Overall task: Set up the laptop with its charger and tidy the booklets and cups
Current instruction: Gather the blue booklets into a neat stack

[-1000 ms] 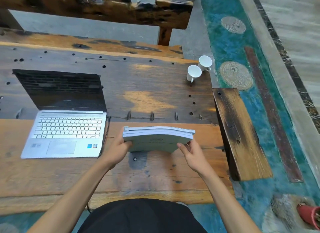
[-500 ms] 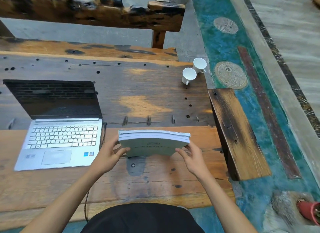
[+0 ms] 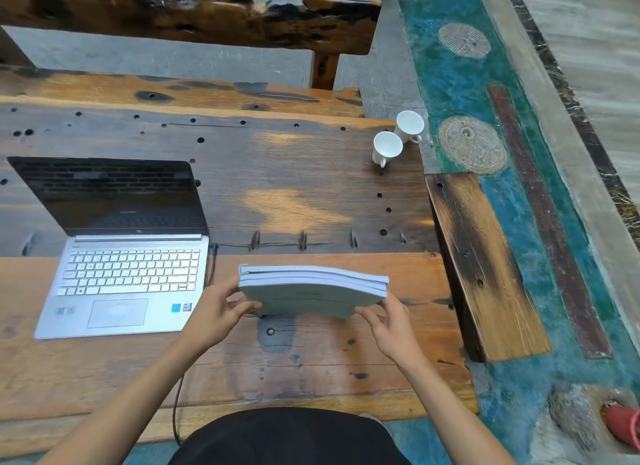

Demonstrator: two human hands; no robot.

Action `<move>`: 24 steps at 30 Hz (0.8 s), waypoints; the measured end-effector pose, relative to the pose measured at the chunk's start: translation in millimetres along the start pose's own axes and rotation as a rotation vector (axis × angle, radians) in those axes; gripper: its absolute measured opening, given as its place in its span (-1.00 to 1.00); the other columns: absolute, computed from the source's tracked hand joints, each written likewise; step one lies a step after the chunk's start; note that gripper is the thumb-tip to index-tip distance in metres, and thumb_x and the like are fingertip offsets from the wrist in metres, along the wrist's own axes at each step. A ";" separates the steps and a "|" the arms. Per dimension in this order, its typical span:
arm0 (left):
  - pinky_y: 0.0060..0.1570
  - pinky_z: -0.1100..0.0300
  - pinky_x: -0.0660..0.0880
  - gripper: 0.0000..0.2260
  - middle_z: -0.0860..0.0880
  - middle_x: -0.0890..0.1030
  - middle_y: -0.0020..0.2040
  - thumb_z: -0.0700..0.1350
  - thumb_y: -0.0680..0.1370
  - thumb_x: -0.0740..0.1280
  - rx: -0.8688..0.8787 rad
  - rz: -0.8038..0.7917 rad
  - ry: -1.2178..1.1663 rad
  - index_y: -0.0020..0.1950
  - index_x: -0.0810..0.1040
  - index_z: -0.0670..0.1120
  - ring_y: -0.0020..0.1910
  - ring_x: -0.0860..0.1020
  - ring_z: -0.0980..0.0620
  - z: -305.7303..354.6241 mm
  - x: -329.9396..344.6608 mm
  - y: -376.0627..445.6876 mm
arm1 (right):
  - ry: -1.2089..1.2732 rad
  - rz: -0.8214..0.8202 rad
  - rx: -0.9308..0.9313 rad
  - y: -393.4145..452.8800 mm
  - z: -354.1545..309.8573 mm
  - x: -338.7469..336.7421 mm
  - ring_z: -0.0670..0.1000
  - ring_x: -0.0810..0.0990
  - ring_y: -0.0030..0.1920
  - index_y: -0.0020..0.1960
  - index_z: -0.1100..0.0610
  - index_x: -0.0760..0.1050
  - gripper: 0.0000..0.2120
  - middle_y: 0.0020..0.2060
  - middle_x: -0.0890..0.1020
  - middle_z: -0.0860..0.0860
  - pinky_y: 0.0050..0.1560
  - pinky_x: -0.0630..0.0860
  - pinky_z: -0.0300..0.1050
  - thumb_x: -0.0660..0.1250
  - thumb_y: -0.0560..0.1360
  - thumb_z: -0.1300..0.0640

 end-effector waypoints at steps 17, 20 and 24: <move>0.21 0.14 0.57 -0.65 -0.13 0.70 0.10 -0.27 0.48 0.50 -0.153 -0.053 -0.195 0.24 0.58 -0.13 0.11 0.67 0.01 -13.7 -0.2 34.6 | 0.104 -0.154 0.163 37.7 4.3 -20.6 -0.10 0.65 0.09 0.24 0.09 0.54 -0.74 0.11 0.69 -0.08 0.14 0.57 -0.22 0.42 0.57 0.24; 0.20 0.05 0.58 -0.68 -0.10 0.72 0.08 -0.22 0.53 0.46 -0.256 -0.093 -0.187 0.28 0.58 -0.10 0.10 0.68 0.00 -20.0 6.2 51.9 | 0.114 -0.175 0.229 56.7 11.4 -15.4 -0.01 0.66 0.09 0.25 0.18 0.54 -0.75 0.10 0.70 0.02 0.10 0.57 -0.28 0.40 0.58 0.25; 0.27 -0.08 0.54 -0.71 -0.10 0.70 0.12 -0.17 0.58 0.41 -0.445 -0.101 -0.204 0.31 0.59 -0.10 0.17 0.64 -0.07 -43.5 20.3 73.3 | 0.082 -0.204 0.373 86.2 34.9 5.8 -0.03 0.65 0.08 0.29 0.24 0.53 -0.71 0.10 0.68 0.07 0.04 0.53 -0.38 0.40 0.59 0.20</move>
Point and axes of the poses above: each hand's wrist, its own y-axis towards the middle knuckle, its own x-axis out of the palm, z = x × y, the point moved 2 cm from there along y, towards the middle knuckle
